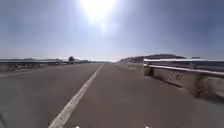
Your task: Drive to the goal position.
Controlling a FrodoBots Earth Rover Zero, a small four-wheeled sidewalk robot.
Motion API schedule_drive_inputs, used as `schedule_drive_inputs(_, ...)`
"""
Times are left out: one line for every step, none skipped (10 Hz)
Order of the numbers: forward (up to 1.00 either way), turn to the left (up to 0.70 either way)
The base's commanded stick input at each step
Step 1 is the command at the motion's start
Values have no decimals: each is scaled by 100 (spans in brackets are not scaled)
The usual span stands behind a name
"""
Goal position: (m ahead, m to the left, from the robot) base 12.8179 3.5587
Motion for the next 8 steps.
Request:
schedule_drive_inputs(70, 0)
schedule_drive_inputs(70, 0)
schedule_drive_inputs(70, 0)
schedule_drive_inputs(70, 0)
schedule_drive_inputs(70, 0)
schedule_drive_inputs(70, 0)
schedule_drive_inputs(70, 0)
schedule_drive_inputs(70, 0)
